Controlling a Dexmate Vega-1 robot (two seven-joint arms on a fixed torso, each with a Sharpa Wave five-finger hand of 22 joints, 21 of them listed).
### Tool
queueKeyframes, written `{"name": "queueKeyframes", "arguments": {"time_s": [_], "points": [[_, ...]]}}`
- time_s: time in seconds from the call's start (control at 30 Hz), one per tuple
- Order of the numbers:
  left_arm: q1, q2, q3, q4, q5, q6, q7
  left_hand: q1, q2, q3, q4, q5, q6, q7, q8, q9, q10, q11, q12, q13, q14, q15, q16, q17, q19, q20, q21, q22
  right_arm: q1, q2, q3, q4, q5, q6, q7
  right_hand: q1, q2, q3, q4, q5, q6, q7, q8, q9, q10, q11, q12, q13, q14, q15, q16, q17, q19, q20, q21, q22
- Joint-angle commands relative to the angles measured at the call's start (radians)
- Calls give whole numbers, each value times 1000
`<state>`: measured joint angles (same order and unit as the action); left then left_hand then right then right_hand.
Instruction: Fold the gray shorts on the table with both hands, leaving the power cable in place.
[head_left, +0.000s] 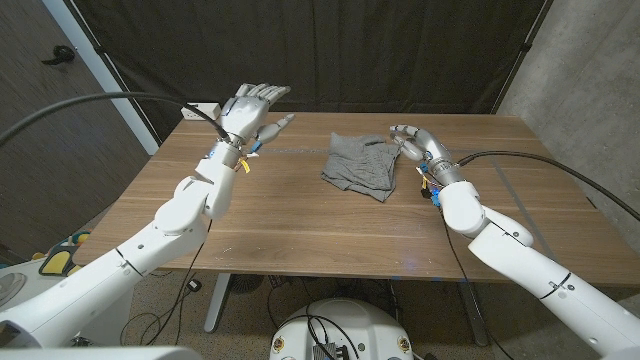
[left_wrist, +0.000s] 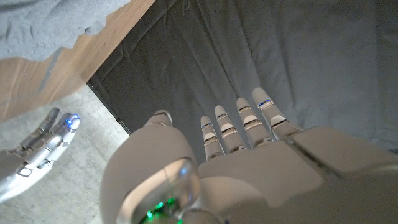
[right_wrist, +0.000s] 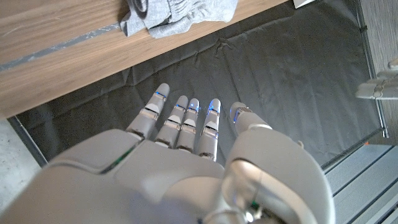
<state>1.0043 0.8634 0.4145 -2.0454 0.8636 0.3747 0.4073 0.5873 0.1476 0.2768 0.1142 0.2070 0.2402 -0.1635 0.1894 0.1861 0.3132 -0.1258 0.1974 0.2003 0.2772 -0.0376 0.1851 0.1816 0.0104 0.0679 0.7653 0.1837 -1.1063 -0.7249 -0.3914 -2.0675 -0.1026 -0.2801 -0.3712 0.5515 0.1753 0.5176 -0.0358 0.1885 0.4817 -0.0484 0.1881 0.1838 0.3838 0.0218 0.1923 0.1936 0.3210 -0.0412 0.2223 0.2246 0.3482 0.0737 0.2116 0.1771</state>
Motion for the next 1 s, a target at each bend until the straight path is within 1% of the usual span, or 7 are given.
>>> {"name": "queueKeyframes", "arguments": {"time_s": [0.03,0.23,0.4,0.57,0.83,0.9,1.0], "points": [[48,-12,-83,-2,-252,-101,25,-10,5,5,-4,-4,6,18,-2,0,1,11,1,1,-10,-55,1,0,-3,14,-3,5,-23,30,34,37,141,113,-23,-2,9,-6,2,-1,-6,4,-4,4,2,12,0,4,-4,-8,5,4,3,4,-4,3],[65,-37,-143,33,-473,-217,-3,-12,9,11,-6,-8,6,34,-2,0,-3,25,2,1,-22,-40,0,1,-7,21,-5,6,-29,46,45,66,206,162,-18,-4,10,-8,4,-3,-10,8,-5,4,-1,9,0,4,-7,0,6,6,0,8,-5,3],[73,-74,-184,77,-678,-306,-50,-23,17,21,-6,-17,-11,61,-6,-1,-34,58,-3,2,-64,9,-5,4,-28,45,-15,8,-34,60,49,89,243,218,-21,-10,9,-13,8,-6,-21,10,-6,4,-18,24,-5,4,-10,7,8,10,-3,11,-6,4],[67,-71,-185,110,-729,-346,-59,-28,23,28,-4,-20,-25,80,-9,-2,-44,72,-2,2,-79,33,-4,5,-36,57,-19,9,-40,73,56,117,287,275,-13,-14,8,-17,11,-8,-28,12,-7,4,-35,12,-9,4,-14,9,9,12,-6,11,-6,4],[52,-105,-194,184,-932,-455,-136,-41,26,34,2,-23,-45,88,-12,-2,-71,94,-6,2,-100,50,-3,7,-53,64,-25,11,-51,117,68,179,382,396,11,-39,-7,-38,21,-12,-60,18,-12,4,-61,26,-10,3,-32,27,7,16,-25,20,-11,5],[48,-105,-189,198,-944,-473,-140,-55,27,35,10,-24,-58,93,-13,-2,-92,102,-8,2,-121,62,-4,9,-71,69,-32,12,-53,121,68,181,389,405,8,-48,-11,-44,26,-13,-69,19,-13,4,-67,28,-10,3,-37,31,5,16,-30,25,-12,5],[42,-105,-188,217,-986,-498,-164,-66,27,36,15,-24,-69,92,-14,-2,-104,101,-9,2,-133,67,-4,9,-87,74,-39,13,-57,133,71,188,409,425,7,-61,-17,-52,32,-14,-79,21,-13,4,-75,33,-10,3,-42,38,4,17,-35,29,-13,6]]}}
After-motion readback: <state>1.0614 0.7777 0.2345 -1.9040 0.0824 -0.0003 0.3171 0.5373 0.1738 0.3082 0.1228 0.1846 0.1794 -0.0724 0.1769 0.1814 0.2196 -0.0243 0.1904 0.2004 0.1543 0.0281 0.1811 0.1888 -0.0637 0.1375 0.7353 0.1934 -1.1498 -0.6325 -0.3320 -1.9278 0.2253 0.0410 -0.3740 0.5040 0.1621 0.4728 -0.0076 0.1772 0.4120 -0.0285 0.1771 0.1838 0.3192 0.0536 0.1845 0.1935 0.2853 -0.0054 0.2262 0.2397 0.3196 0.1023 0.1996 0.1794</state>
